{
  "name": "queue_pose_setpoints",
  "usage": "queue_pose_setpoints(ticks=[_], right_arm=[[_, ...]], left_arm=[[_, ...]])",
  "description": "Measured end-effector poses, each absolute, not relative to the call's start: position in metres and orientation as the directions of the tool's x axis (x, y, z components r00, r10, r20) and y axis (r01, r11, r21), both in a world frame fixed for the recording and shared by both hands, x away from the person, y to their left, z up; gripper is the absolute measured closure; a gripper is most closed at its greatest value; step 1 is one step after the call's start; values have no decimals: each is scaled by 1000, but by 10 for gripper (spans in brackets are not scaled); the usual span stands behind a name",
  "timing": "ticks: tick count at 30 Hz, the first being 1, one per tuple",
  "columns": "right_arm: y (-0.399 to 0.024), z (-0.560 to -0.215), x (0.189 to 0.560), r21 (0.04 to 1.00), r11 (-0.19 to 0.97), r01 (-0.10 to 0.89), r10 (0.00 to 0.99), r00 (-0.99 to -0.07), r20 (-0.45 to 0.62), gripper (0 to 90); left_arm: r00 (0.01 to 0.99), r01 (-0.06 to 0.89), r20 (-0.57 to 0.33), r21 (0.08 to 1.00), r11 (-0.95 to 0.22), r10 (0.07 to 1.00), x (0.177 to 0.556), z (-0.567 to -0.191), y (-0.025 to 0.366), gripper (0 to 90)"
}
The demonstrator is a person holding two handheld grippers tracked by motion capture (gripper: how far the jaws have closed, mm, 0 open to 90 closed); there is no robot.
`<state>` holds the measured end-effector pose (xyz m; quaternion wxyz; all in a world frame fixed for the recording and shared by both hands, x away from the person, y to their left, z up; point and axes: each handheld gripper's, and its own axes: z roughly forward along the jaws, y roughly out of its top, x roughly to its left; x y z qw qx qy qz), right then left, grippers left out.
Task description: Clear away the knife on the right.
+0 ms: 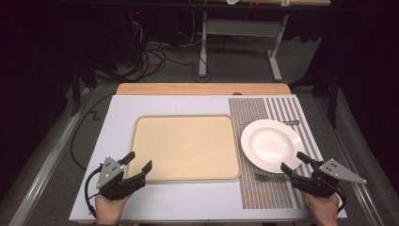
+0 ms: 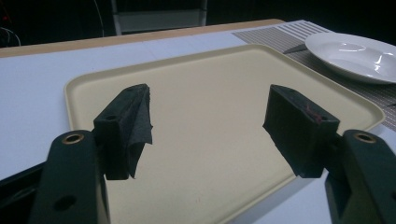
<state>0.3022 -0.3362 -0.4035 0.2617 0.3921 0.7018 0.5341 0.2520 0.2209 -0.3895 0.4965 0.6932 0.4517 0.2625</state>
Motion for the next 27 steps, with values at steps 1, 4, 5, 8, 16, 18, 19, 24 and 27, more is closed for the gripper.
queue_pose_setpoints(ticks=[1, 4, 5, 8, 16, 18, 19, 24, 27], right_arm=[[-336, -403, 302, 954, 125, 271, 830, -556, 49, 226], [-336, -404, 302, 954, 125, 271, 829, -557, 49, 227], [-336, -404, 303, 954, 125, 272, 828, -558, 50, 227], [-336, -404, 303, 953, 124, 275, 827, -559, 54, 229], [-338, -404, 303, 954, 111, 279, 827, -559, 67, 232], [-338, -404, 303, 954, 110, 277, 826, -559, 67, 232], [-338, -404, 303, 954, 112, 278, 826, -559, 66, 233], [-338, -404, 302, 957, 112, 270, 825, -562, 62, 233], [-338, -403, 301, 956, 112, 271, 825, -562, 63, 233]], left_arm=[[454, 366, -85, 925, -99, 887, 252, -390, 221, 325], [454, 366, -86, 925, -97, 887, 252, -390, 221, 325], [454, 367, -88, 925, -96, 887, 252, -390, 221, 325], [455, 366, -88, 925, -96, 886, 251, -390, 221, 325], [462, 371, -87, 923, -104, 882, 252, -390, 220, 326], [461, 371, -89, 923, -100, 883, 252, -390, 220, 326], [460, 370, -89, 924, -100, 883, 251, -390, 220, 326], [456, 364, -85, 926, -98, 886, 251, -390, 220, 329], [453, 364, -88, 927, -94, 887, 251, -390, 220, 330]])
